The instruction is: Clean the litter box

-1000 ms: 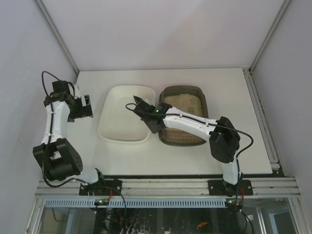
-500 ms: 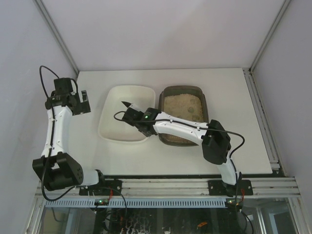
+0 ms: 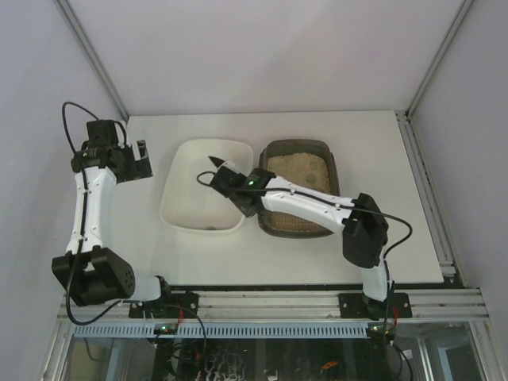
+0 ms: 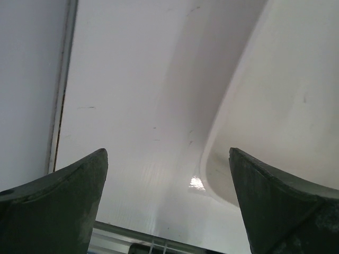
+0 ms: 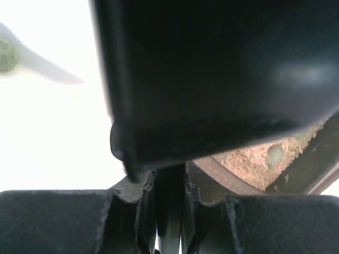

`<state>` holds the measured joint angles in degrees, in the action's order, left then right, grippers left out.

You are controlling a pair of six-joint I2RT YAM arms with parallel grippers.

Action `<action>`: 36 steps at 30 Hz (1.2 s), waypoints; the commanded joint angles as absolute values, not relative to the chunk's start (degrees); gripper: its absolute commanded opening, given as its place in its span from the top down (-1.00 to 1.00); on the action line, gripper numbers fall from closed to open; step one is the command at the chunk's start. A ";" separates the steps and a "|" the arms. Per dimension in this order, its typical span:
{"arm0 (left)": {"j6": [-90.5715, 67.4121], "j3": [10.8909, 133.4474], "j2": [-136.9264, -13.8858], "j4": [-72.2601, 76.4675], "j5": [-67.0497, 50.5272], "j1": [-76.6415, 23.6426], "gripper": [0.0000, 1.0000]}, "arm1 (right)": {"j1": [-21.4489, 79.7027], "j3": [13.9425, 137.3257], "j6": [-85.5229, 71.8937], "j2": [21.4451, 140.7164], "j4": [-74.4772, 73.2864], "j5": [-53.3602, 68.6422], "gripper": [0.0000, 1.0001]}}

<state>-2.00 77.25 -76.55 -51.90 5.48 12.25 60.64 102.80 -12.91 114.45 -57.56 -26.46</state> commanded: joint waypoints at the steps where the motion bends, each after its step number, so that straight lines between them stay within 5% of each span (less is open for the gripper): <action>1: 0.43 87.64 -82.64 -59.30 0.68 5.95 -0.98 | 53.85 99.58 -17.46 100.56 -60.77 -17.06 1.00; 12: 0.21 100.69 -92.76 -57.79 -10.29 -13.85 -0.99 | 35.19 80.78 -30.25 85.11 -74.60 13.05 1.00; 18: -9.53 110.48 -103.33 -60.73 -20.49 -20.58 -0.99 | 30.86 82.33 -29.80 92.01 -81.60 15.17 1.00; 36: -26.25 95.77 -104.12 -42.39 -17.07 -29.48 -0.99 | 23.60 93.27 -29.32 108.60 -84.16 16.80 1.00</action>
